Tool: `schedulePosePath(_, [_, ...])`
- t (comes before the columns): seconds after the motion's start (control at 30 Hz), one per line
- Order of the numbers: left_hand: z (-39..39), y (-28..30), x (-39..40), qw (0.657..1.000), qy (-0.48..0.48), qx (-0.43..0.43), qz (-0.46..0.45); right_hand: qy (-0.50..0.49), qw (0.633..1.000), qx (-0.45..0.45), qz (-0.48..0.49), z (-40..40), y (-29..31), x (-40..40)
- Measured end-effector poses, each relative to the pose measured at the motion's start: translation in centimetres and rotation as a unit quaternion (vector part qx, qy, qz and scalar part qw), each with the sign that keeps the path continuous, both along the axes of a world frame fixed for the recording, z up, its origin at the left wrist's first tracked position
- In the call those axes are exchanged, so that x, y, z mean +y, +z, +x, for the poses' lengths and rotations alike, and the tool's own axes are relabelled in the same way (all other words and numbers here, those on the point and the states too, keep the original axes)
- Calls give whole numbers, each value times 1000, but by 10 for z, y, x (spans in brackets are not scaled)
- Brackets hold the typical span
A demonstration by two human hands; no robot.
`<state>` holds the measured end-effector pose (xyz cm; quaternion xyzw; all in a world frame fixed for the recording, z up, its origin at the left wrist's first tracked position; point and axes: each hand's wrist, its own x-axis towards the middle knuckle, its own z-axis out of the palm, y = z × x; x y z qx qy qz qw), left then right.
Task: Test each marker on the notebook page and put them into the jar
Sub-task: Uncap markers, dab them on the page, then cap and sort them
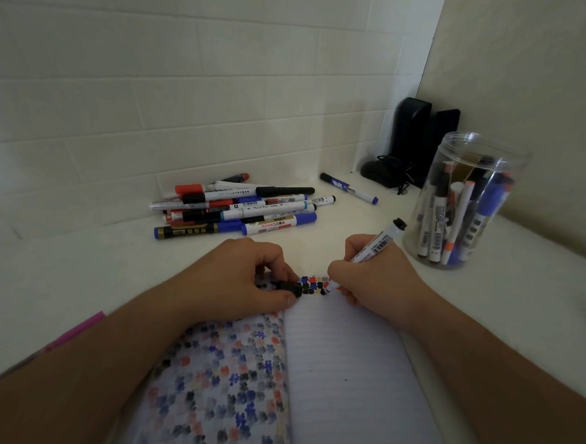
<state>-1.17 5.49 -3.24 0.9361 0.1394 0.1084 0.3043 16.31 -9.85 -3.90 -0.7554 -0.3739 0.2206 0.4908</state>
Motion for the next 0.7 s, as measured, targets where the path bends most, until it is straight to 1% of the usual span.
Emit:
schedulePosePath(0.13, [0,1,0,1000,2,8,3,-28,999,24,26,2,0,0])
schedulePosePath(0.37, [0,0,0,1000,-2,7,2,-19,1000,-6,7,2,-4,1])
schedulePosePath(0.5, [0,-1,1,1000,-3,11,11,-1,1000,-9,-2,2,-3,0])
schedulePosePath(0.6, [1,0,1,1000,1,5,21,-10,999,31,32,3,-1,1])
schedulePosePath(0.7, [0,-4,1,997,29,-14,72,5,989,105,105,8,6,-5])
